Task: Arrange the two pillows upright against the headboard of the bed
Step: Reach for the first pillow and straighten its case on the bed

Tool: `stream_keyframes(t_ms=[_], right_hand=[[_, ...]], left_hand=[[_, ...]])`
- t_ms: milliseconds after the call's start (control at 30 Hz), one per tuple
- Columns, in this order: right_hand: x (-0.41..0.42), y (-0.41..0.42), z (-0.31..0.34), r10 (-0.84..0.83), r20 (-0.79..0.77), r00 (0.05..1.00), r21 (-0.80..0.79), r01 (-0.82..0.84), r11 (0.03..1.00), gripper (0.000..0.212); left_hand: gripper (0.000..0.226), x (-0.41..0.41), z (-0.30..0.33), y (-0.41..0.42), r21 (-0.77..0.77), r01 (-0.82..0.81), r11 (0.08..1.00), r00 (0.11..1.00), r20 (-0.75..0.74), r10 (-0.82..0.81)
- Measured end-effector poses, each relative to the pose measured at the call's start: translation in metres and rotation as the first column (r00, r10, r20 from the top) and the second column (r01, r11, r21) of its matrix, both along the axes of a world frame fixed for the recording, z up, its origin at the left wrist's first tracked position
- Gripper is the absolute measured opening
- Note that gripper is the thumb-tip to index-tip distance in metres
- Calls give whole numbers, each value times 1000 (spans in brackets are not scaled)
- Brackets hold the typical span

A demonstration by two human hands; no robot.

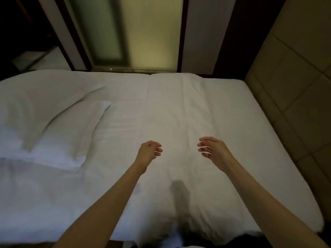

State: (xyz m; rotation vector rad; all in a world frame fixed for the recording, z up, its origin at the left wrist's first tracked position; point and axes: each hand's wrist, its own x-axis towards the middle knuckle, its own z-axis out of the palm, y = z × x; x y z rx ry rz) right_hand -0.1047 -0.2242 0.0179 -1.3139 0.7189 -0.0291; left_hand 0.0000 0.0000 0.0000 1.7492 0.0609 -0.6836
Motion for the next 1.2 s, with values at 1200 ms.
stream_keyframes(t_ms=[1200], right_hand=[[209,281,-15,226,-20,974,28,-225,974,16]], left_hand=[[24,142,-7,290,-2,-371,929,928,-48,370]])
